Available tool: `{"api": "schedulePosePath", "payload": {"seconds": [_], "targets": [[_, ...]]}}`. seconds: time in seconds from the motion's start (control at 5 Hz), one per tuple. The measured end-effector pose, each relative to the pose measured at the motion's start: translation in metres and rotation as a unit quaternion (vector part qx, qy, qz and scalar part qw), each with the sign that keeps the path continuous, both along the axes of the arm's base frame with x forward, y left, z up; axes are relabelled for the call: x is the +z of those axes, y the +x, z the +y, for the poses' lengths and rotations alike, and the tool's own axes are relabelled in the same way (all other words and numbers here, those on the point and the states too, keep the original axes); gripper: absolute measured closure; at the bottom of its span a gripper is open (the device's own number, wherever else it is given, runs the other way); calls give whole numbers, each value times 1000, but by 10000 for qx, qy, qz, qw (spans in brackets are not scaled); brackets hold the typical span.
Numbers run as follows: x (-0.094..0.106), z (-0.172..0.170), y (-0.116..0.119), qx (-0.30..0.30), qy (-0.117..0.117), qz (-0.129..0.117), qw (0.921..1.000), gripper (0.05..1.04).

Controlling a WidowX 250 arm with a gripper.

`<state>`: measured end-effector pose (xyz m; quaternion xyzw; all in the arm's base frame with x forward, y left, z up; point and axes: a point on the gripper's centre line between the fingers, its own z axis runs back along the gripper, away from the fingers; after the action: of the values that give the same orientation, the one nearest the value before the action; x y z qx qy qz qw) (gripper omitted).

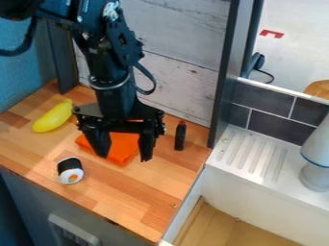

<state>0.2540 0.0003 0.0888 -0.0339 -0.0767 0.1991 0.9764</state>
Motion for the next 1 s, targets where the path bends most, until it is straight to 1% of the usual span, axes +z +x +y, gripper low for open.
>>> {"api": "schedulePosePath", "payload": {"seconds": [0.2, 0.4, 0.6, 0.8, 1.0], "targets": [[-6, 0, -3, 0, -3, 115, 9999, 82], [-16, 41, 2, 350, 79, 14, 9994, 82], [-27, 79, -11, 765, -27, 267, 9967, 82], [-52, 97, -12, 1025, -47, 520, 9934, 82], [-67, 106, -10, 1175, 17, 522, 9917, 82]]}}
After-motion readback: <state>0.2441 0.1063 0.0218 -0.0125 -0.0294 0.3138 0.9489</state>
